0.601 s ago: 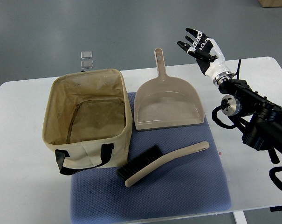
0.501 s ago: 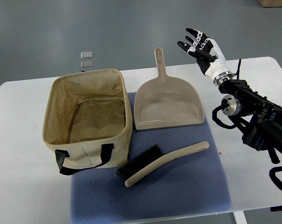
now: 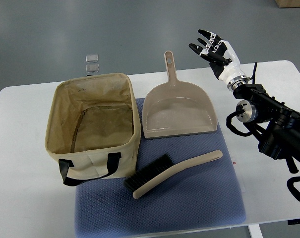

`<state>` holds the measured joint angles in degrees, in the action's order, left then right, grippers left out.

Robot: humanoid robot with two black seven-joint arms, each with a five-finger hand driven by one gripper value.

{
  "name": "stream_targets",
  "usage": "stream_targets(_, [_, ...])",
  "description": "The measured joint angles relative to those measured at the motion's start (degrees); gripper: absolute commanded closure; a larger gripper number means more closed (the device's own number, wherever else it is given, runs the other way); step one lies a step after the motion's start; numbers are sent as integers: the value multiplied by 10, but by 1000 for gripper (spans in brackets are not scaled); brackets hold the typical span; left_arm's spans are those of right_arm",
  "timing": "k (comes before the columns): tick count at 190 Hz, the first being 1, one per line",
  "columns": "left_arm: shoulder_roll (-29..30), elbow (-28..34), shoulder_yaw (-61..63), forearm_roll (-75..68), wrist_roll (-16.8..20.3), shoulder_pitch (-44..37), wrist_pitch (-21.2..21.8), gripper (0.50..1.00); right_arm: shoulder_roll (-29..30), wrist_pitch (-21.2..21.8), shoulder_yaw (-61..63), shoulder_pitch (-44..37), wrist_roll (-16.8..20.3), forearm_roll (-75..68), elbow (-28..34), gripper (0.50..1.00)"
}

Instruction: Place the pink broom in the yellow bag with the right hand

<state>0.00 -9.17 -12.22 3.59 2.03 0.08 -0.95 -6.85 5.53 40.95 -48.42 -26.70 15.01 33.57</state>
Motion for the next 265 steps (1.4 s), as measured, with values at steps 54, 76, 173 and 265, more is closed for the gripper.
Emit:
stream_targets(54, [0, -1, 0, 0, 0, 0, 0, 500, -4, 0, -2, -4, 1, 2, -1, 570])
stream_targets(76, [0, -1, 0, 0, 0, 0, 0, 500, -1, -7, -3, -4, 1, 7, -2, 570])
stream_targets(173, [0, -1, 0, -1, 0, 0, 0, 500, -51, -9, -71, -6, 0, 19, 4, 570])
stream_targets(265, [0, -2, 1, -1, 0, 2, 0, 500, -213, -15, -382, -122, -7, 38, 143, 570])
